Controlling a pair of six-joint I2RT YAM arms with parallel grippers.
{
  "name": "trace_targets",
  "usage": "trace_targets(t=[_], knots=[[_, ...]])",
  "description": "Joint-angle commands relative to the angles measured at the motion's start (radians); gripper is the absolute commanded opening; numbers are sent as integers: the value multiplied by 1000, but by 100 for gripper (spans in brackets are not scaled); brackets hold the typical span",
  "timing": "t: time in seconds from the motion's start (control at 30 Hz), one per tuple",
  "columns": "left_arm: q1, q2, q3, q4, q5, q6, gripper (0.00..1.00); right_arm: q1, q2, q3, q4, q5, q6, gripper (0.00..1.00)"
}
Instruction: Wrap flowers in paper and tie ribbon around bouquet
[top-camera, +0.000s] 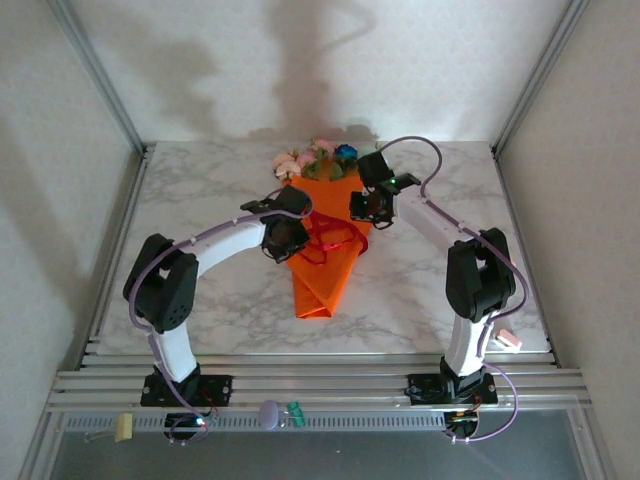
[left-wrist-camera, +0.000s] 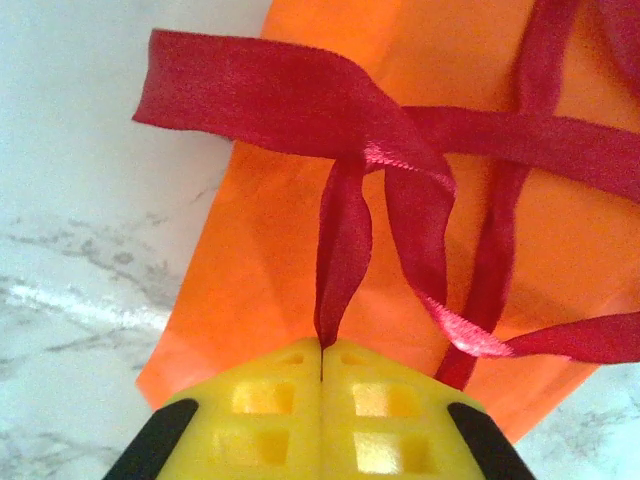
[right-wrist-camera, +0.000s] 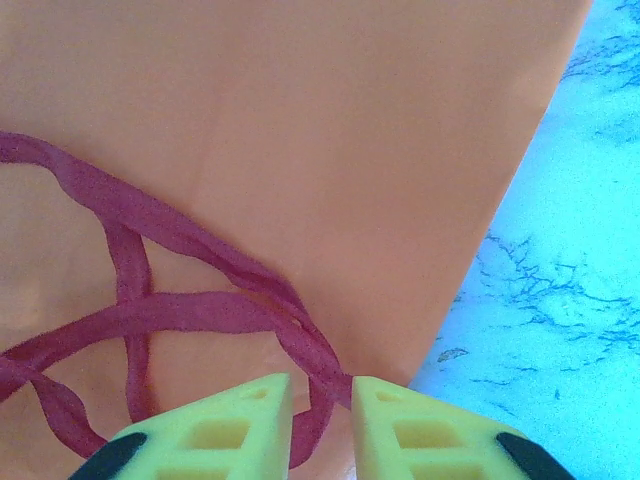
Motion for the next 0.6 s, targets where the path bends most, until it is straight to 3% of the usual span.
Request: trace_targets(t=[0.0, 0.37, 0.57], knots=[[-3, -65, -42, 20, 36, -46, 0, -3, 49, 56, -21, -33, -2, 27], [-4, -175, -184, 80, 111, -97, 0, 42, 260, 272, -96, 25, -106, 40], [-4, -198, -206, 83, 117, -109, 0, 102, 341, 339, -109, 172, -235, 47]])
